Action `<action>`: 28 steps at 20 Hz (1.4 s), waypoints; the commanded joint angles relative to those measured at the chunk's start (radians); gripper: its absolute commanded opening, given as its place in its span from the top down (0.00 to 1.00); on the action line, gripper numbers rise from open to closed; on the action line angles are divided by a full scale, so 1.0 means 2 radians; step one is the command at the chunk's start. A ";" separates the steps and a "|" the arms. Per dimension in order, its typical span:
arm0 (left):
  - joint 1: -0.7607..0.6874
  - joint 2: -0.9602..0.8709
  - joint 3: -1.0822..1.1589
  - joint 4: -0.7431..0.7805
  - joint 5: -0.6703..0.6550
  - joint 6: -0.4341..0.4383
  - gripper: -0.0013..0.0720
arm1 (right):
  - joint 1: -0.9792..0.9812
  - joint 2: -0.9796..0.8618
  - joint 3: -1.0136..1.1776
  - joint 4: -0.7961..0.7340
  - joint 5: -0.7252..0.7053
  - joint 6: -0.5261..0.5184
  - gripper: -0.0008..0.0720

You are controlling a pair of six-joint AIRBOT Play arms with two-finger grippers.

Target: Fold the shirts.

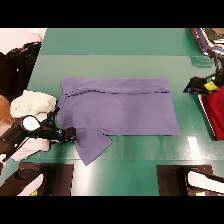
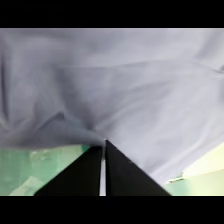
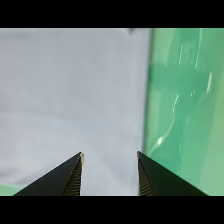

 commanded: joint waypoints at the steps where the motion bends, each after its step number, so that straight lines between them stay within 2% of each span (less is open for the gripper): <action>1: 0.000 0.000 0.000 -0.031 0.010 0.031 0.94 | -0.047 0.044 -0.112 -0.001 0.011 -0.007 0.42; 2: 0.000 0.000 0.000 -0.037 0.012 0.040 0.94 | -0.066 0.056 -0.160 0.000 0.011 -0.010 0.17; 3: 0.000 0.000 0.000 -0.043 0.015 0.047 0.94 | -0.083 0.062 -0.203 0.003 0.012 -0.010 0.12; 4: 0.000 0.000 0.000 -0.047 0.018 0.050 0.94 | -0.099 0.067 -0.245 0.006 0.008 -0.011 0.13; 5: 0.000 0.000 0.000 -0.049 0.020 0.051 0.94 | -0.111 0.070 -0.279 0.009 -0.002 -0.020 0.25; 6: 0.000 0.000 0.000 -0.049 0.021 0.051 0.94 | -0.121 0.075 -0.310 0.026 -0.018 -0.033 0.31; 9: 0.000 0.000 0.000 -0.049 0.024 0.052 0.94 | -0.132 0.091 -0.363 0.066 -0.074 -0.041 0.34; 13: 0.000 0.000 0.000 -0.049 0.026 0.052 0.94 | -0.123 0.091 -0.381 0.082 -0.105 -0.041 0.38; 14: 0.000 0.000 0.000 -0.049 0.026 0.052 0.94 | -0.117 0.092 -0.381 0.083 -0.111 -0.041 0.49; 16: 0.000 0.000 0.000 -0.048 0.026 0.060 0.94 | -0.105 0.092 -0.381 0.082 -0.121 -0.046 0.80; 18: 0.000 0.001 0.007 -0.043 0.025 0.060 0.94 | -0.095 0.092 -0.381 0.081 -0.125 -0.051 0.95; 24: 0.000 0.001 0.046 -0.010 -0.011 0.059 0.95 | -0.093 0.124 -0.381 0.076 -0.118 -0.054 0.97; 28: 0.000 0.019 0.050 -0.009 -0.054 0.067 0.95 | -0.093 0.211 -0.381 -0.006 -0.052 -0.047 0.98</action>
